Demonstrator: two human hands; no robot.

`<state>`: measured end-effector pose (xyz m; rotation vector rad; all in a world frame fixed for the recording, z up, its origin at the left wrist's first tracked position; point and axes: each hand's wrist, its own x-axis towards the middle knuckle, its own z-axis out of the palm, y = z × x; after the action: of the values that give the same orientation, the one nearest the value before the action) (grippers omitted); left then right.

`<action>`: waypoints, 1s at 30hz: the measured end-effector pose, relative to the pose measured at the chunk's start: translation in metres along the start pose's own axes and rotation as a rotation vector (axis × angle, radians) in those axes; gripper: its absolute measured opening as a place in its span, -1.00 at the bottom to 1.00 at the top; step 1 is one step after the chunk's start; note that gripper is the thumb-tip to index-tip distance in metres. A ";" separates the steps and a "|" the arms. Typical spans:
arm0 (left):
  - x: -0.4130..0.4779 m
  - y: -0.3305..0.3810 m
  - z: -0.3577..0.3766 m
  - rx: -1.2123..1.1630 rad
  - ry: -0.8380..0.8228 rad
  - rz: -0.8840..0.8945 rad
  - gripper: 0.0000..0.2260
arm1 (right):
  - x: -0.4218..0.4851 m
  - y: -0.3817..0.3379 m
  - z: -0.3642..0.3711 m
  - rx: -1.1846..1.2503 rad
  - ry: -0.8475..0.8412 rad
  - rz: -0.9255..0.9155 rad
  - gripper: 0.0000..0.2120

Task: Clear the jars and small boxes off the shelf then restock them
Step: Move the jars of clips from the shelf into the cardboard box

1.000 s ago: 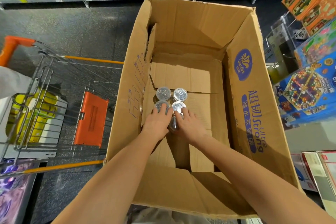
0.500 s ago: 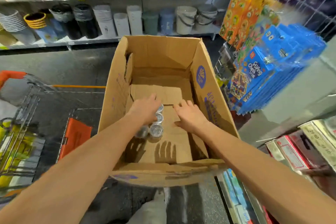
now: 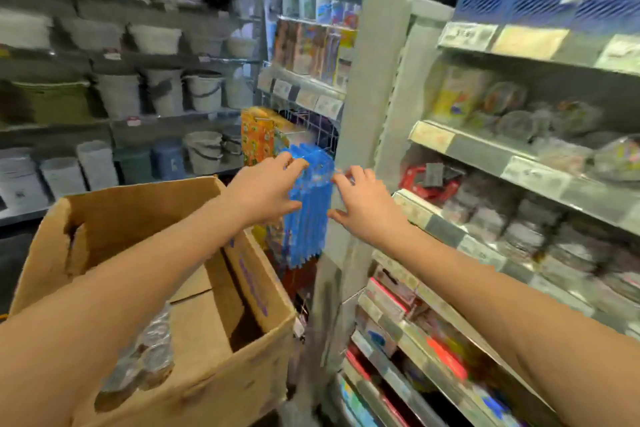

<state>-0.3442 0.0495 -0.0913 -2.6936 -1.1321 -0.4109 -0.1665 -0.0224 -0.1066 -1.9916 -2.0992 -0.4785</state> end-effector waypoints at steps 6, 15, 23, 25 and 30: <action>0.062 0.073 -0.029 -0.131 0.146 0.189 -0.43 | -0.044 0.081 -0.056 -0.099 0.099 0.210 -0.52; 0.143 0.149 -0.045 -0.245 0.299 0.388 -0.53 | -0.061 0.151 -0.093 -0.217 0.181 0.387 -0.57; 0.233 0.188 -0.033 -0.254 0.341 0.484 -0.57 | -0.030 0.190 -0.091 -0.336 0.260 0.408 -0.63; 0.253 0.196 -0.031 -0.202 0.363 0.489 -0.59 | -0.026 0.201 -0.091 -0.381 0.290 0.418 -0.67; 0.289 0.220 -0.033 -0.073 0.356 0.467 -0.67 | -0.033 0.223 -0.090 -0.467 0.338 0.462 -0.73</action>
<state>0.0021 0.0818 0.0190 -2.6783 -0.3852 -0.8118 0.0517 -0.0789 -0.0149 -2.3315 -1.3533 -1.1903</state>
